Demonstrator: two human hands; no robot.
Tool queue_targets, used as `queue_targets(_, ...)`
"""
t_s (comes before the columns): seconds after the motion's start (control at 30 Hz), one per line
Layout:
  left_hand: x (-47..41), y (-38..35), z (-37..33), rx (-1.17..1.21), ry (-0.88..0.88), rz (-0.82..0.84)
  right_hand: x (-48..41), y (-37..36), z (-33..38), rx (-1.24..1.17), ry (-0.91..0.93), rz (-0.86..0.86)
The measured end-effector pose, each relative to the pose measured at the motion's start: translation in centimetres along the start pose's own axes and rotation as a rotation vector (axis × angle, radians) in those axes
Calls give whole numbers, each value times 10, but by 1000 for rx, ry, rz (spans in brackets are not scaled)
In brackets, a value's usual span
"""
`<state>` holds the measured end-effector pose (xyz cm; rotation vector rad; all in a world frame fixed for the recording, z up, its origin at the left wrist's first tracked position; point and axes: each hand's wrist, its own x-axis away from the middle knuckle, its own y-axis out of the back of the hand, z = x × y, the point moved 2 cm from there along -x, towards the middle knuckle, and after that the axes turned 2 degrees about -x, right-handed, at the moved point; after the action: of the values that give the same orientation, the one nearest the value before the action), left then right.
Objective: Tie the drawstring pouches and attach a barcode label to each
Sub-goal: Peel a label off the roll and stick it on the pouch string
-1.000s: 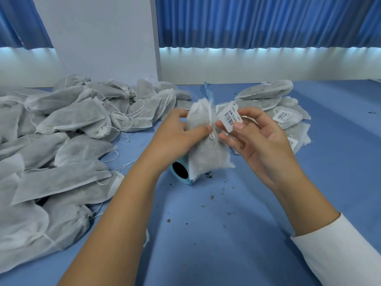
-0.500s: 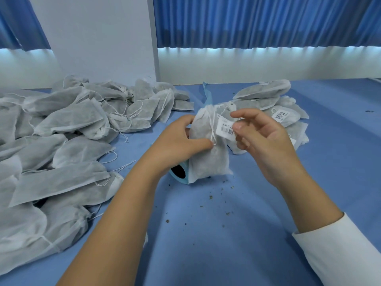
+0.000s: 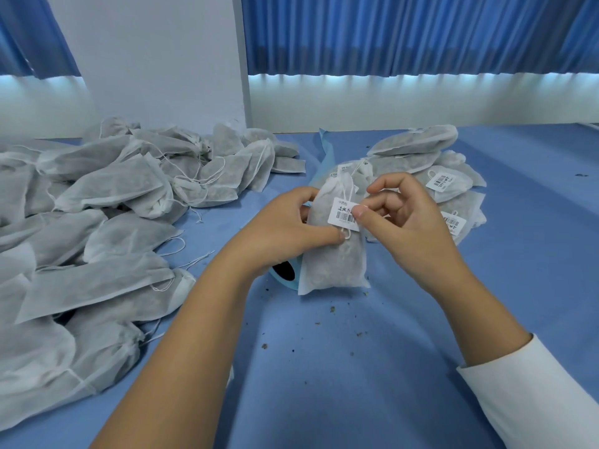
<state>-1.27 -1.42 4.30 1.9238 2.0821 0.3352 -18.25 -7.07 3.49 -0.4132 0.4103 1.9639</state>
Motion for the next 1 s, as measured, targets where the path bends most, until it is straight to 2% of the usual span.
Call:
queue_targets(0.2,1,-2,-2,-57,-25,11,3,-4,1,65,31,-81)
queue_targets(0.33,-1,-4,-6,-96,-30,-110,3,-6,0,121,49,-116)
queue_targets(0.47,-1,-6,-6,-117,-60,-164,3,-3,-3,237,50,-232)
queue_targets(0.53,-2,-6,-6,-53,-56,-167,1,1,-4,118,-66,-220)
queue_targets(0.6,-3,-6,-6,22,-48,-155,-1,1,-6,-98,-258,-108)
queue_targets(0.67,-3,-6,-6,54,-46,-145,0,-1,-7,-191,-367,-16)
queue_targets(0.83,-4,-9,-4,69,-30,-85,1,-3,-7,-232,-360,-62)
queue_targets(1.0,-3,-8,-5,39,-50,-123,2,-4,-9,-170,-357,-63)
